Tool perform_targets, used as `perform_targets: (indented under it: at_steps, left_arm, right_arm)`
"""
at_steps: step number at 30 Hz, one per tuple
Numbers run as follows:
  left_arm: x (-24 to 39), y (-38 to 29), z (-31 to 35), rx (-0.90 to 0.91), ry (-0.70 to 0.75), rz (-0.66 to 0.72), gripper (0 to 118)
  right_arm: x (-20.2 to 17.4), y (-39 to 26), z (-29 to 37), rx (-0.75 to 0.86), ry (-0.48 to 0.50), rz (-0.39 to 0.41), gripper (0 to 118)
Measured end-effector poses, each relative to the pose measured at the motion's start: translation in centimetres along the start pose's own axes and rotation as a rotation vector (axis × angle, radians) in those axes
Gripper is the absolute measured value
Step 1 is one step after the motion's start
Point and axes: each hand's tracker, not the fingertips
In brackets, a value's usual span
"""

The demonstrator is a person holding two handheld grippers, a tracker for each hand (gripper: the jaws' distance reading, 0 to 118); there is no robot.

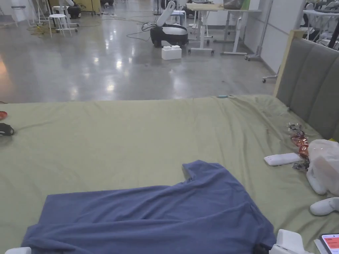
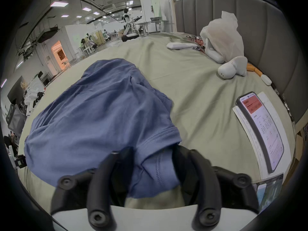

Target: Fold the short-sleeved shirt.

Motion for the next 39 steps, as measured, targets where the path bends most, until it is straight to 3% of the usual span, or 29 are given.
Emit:
perform_targets:
  at_steps: [1, 2, 4, 8, 11, 15, 21, 24, 28, 30, 31, 32, 33, 35, 37, 39]
  left_arm:
    - [0.0, -0.1, 0.0, 0.003, 0.000, 0.000, 2]
    - [0.0, 0.0, 0.0, 0.005, -0.001, -0.005, 0]
    - [-0.5, 0.2, 0.5, 0.005, -0.011, -0.005, 0]
    - [-2.3, 0.4, 3.9, 0.075, -0.047, 0.050, 0]
    - [-4.7, -0.2, 6.5, 0.066, -0.162, 0.187, 0]
    - [-5.8, -2.6, 10.4, 0.093, -0.138, 0.154, 0]
    - [-7.5, -8.1, 15.0, 0.111, -0.156, 0.169, 0]
    - [-7.3, -10.5, 15.4, 0.084, -0.140, 0.148, 0]
    - [-7.1, -12.4, 14.5, 0.052, -0.162, 0.158, 0]
    - [-6.9, -12.6, 14.5, 0.063, -0.177, 0.194, 29]
    - [-6.8, -12.6, 14.6, 0.070, -0.167, 0.194, 52]
    - [-6.7, -12.5, 14.8, 0.074, -0.142, 0.187, 77]
    - [-6.6, -12.4, 15.1, 0.089, -0.109, 0.171, 82]
    - [-6.3, -12.2, 16.7, 0.160, -0.075, 0.144, 81]
    - [-5.6, -11.9, 19.1, 0.348, -0.019, 0.100, 81]
    - [-4.7, -11.5, 22.2, 0.560, -0.010, 0.054, 81]
  right_arm:
    - [-0.3, 0.1, 0.4, 0.004, -0.002, 0.007, 7]
    - [-0.6, 0.2, 0.6, 0.020, -0.023, 0.044, 4]
    - [-1.5, 1.0, 1.2, -0.016, -0.051, 0.085, 4]
    - [-1.5, 1.7, 4.5, 0.057, -0.060, 0.062, 3]
    - [-1.7, 1.6, 7.0, 0.074, -0.087, 0.101, 3]
    - [-1.4, 0.1, 10.2, 0.093, -0.097, 0.155, 3]
    - [0.3, -3.9, 15.6, 0.083, -0.069, 0.126, 3]
    - [0.3, -6.1, 16.6, 0.060, -0.083, 0.176, 3]
    - [0.5, -8.3, 15.7, 0.015, -0.079, 0.178, 3]
    - [0.6, -9.2, 15.1, -0.006, -0.079, 0.191, 8]
    - [0.6, -9.4, 14.8, -0.024, -0.086, 0.208, 19]
    - [0.7, -9.4, 14.6, -0.027, -0.100, 0.227, 44]
    - [0.8, -9.5, 14.7, -0.025, -0.115, 0.239, 56]
    - [1.4, -9.3, 15.4, -0.006, -0.087, 0.238, 57]
    - [1.7, -8.3, 16.7, 0.048, -0.008, 0.161, 57]
    - [2.2, -7.3, 18.2, 0.102, 0.157, 0.021, 57]
